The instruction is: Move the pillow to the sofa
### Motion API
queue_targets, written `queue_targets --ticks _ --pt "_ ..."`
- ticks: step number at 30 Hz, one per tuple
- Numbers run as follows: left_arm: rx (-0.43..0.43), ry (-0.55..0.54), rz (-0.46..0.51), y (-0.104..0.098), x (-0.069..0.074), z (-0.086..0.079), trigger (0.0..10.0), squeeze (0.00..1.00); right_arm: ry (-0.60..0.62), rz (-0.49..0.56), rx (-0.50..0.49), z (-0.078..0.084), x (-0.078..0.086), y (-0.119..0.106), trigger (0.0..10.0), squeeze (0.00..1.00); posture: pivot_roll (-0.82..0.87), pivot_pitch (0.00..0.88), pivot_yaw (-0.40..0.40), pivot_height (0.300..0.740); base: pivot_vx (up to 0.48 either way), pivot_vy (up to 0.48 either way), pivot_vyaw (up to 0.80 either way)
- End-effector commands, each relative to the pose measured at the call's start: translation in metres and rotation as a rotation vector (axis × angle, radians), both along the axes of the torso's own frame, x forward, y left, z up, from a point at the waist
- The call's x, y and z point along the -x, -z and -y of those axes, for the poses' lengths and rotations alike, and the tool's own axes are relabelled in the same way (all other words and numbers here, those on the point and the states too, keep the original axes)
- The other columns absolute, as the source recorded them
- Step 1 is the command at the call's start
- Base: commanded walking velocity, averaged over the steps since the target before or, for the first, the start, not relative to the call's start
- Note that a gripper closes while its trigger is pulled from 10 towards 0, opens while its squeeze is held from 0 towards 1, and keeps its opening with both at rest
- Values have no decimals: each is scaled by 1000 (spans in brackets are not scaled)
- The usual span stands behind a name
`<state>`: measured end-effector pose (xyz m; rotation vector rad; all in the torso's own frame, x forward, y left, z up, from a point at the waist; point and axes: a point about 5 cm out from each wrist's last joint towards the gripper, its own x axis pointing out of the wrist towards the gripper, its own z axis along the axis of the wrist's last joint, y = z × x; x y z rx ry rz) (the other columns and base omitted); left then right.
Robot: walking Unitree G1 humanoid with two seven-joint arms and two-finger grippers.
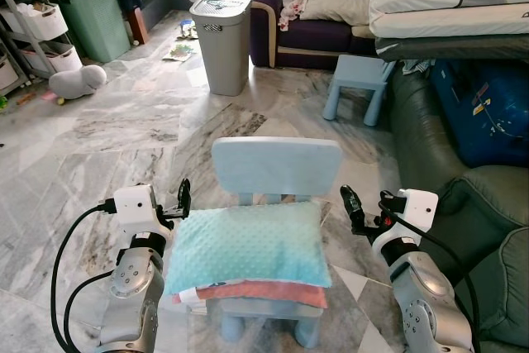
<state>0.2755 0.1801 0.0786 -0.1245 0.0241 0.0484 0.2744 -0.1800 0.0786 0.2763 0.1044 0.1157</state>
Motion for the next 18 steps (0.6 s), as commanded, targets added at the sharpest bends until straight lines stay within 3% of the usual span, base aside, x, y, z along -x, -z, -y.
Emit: queue_targets --ticks 1,10,15,18 --pt "12 24 -1 -2 -1 0 10000 0 -15 -7 1 0 -2 -2 10000 0 -126 3 23 740 0 0 0" --pt "9 55 -19 1 5 1 10000 0 -30 -4 3 -3 -1 -5 10000 0 -125 34 23 740 0 0 0" --pt "3 58 -59 7 19 0 10000 0 -58 -49 14 -6 13 3 10000 0 -120 90 17 740 0 0 0" --pt "-6 59 -96 14 35 -2 10000 0 -76 -95 24 -7 28 11 10000 0 -116 148 8 740 0 0 0"
